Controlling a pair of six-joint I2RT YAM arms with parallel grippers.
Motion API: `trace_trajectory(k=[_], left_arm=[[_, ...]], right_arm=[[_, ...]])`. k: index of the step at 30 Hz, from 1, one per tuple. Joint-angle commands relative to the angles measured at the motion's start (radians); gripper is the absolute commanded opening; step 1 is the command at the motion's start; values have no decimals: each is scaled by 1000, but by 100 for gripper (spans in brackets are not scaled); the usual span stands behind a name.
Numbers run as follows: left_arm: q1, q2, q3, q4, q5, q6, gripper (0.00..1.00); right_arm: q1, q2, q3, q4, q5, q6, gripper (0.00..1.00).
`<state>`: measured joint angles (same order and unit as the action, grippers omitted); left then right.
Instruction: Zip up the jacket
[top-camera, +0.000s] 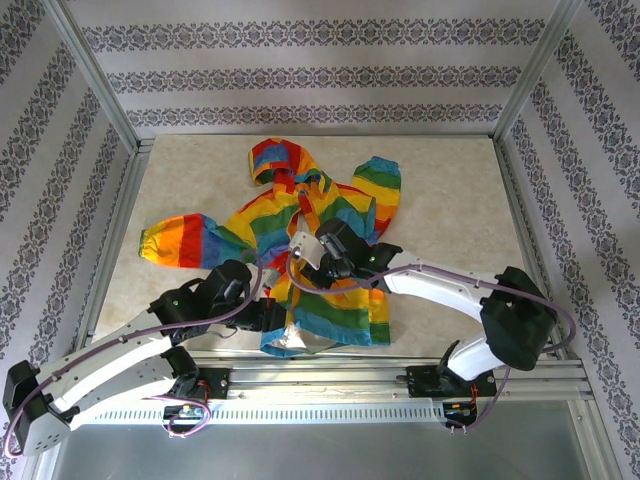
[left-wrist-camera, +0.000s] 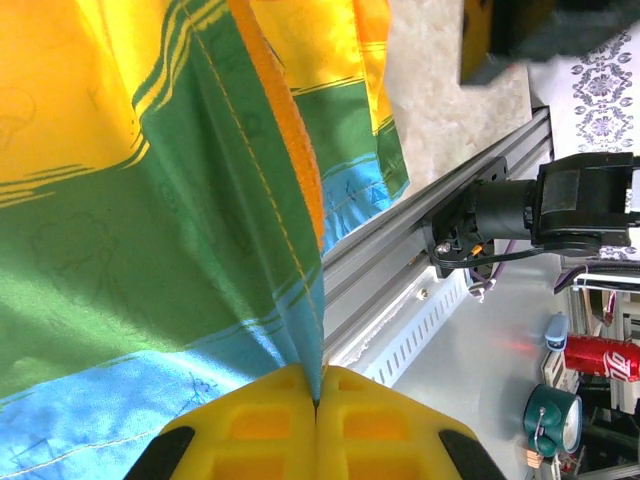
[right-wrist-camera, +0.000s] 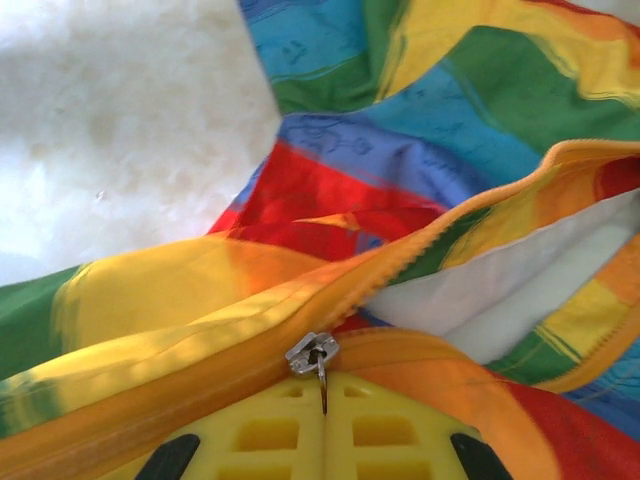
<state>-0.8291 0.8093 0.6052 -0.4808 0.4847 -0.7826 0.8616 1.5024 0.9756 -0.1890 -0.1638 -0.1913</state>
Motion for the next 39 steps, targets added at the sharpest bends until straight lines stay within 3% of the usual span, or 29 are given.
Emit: trace_trajectory(k=[1, 21, 39], left_arm=[[-1, -16, 47, -92, 33, 63, 0], [22, 47, 196, -194, 25, 209, 0], [36, 91, 315, -273, 75, 364, 0]], right_arm=[[-58, 35, 66, -2, 37, -21, 0], [-286, 181, 290, -16, -18, -56, 0], [-411, 307, 441, -28, -32, -63, 0]])
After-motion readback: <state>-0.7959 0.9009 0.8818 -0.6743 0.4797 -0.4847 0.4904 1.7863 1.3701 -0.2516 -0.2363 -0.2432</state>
